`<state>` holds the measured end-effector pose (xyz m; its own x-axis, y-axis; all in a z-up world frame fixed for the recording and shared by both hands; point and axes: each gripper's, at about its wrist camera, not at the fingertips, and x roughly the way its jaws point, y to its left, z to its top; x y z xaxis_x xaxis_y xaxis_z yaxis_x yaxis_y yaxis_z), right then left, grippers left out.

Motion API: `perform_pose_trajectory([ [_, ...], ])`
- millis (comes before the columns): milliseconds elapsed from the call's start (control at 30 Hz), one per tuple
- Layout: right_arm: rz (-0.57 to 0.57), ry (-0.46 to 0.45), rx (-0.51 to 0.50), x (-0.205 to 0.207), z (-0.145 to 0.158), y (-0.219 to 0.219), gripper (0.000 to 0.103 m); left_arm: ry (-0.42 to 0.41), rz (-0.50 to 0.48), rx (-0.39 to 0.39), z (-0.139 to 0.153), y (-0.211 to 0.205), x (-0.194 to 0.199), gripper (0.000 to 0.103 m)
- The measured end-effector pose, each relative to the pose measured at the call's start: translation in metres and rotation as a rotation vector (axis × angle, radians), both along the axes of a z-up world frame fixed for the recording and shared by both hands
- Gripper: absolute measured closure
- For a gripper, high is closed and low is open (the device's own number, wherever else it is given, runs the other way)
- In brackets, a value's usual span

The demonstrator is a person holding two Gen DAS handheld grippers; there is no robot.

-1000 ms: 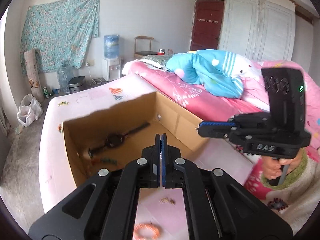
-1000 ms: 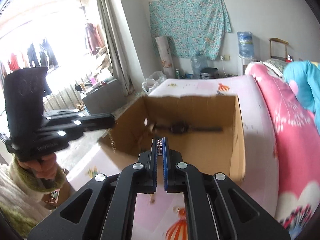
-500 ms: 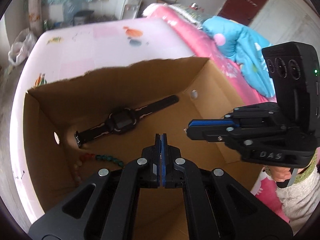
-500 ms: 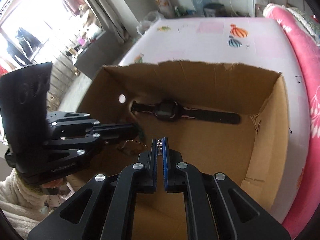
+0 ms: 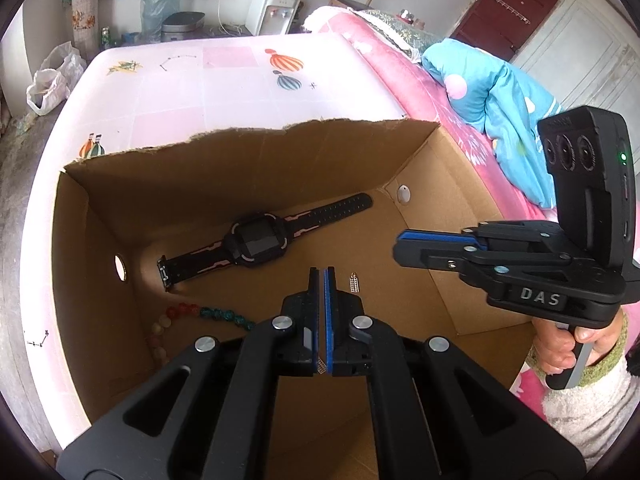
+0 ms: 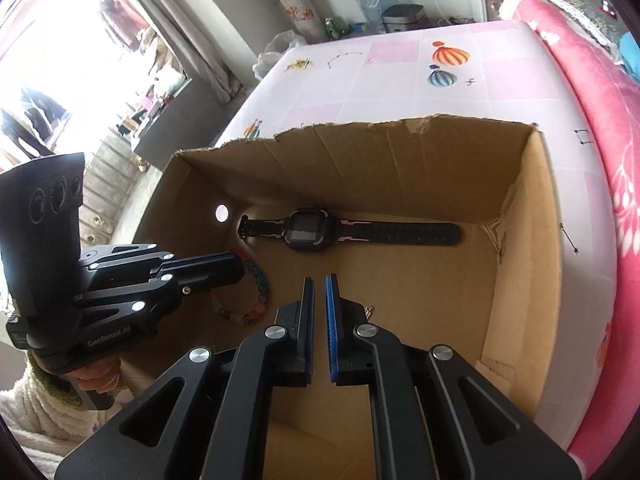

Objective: Organize jewelry
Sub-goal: 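Withdraw both open grippers from the box back over the table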

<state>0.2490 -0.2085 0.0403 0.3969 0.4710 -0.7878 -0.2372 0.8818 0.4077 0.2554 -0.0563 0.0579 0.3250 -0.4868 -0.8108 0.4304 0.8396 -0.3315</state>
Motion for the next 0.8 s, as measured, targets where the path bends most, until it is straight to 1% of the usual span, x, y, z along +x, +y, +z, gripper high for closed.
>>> perform_pose_trajectory([
  [33, -0.008, -0.013, 0.006, -0.004, 0.003, -0.002, 0.095, -0.011, 0.002, 0.003, 0.002, 0.0, -0.001, 0.101],
  [100, -0.022, -0.04, 0.012, -0.012, 0.009, -0.006, 0.086, -0.039, 0.002, 0.005, 0.008, 0.001, -0.007, 0.101],
  [133, -0.034, -0.061, 0.02, -0.019, 0.013, -0.008, 0.079, -0.052, 0.001, 0.003, 0.011, 0.002, -0.012, 0.1],
  [167, -0.045, -0.083, 0.03, -0.025, 0.018, -0.01, 0.075, -0.074, 0.0, 0.0, 0.016, 0.003, -0.018, 0.096],
  [200, -0.053, -0.098, 0.037, -0.029, 0.021, -0.012, 0.074, -0.094, 0.001, -0.002, 0.021, 0.004, -0.023, 0.091],
  [233, -0.065, -0.116, 0.045, -0.036, 0.026, -0.014, 0.072, -0.117, 0.003, -0.007, 0.026, 0.006, -0.028, 0.084],
  [267, -0.077, -0.137, 0.053, -0.043, 0.031, -0.016, 0.071, -0.139, 0.003, -0.013, 0.031, 0.008, -0.035, 0.081],
  [300, -0.091, -0.166, 0.062, -0.053, 0.038, -0.017, 0.071, -0.153, 0.003, -0.019, 0.035, 0.01, -0.04, 0.081],
  [333, -0.1, -0.187, 0.068, -0.06, 0.043, -0.017, 0.067, -0.165, 0.002, -0.027, 0.039, 0.012, -0.046, 0.079],
  [467, -0.129, -0.287, 0.102, -0.097, 0.064, -0.019, 0.054, -0.215, 0.006, -0.068, 0.056, 0.025, -0.079, 0.062],
  [500, -0.131, -0.306, 0.111, -0.106, 0.068, -0.019, 0.053, -0.225, 0.007, -0.071, 0.059, 0.029, -0.086, 0.06],
  [567, -0.137, -0.332, 0.124, -0.12, 0.072, -0.018, 0.046, -0.253, 0.013, -0.064, 0.064, 0.035, -0.105, 0.051],
  [633, -0.145, -0.354, 0.132, -0.135, 0.074, -0.016, 0.043, -0.276, 0.015, -0.056, 0.067, 0.04, -0.12, 0.045],
  [700, -0.153, -0.374, 0.14, -0.153, 0.073, -0.014, 0.039, -0.297, 0.018, -0.055, 0.068, 0.046, -0.138, 0.042],
  [733, -0.161, -0.382, 0.142, -0.161, 0.073, -0.014, 0.035, -0.306, 0.017, -0.053, 0.067, 0.05, -0.147, 0.039],
  [800, -0.175, -0.397, 0.149, -0.175, 0.069, -0.015, 0.035, -0.326, 0.012, -0.044, 0.065, 0.054, -0.164, 0.035],
])
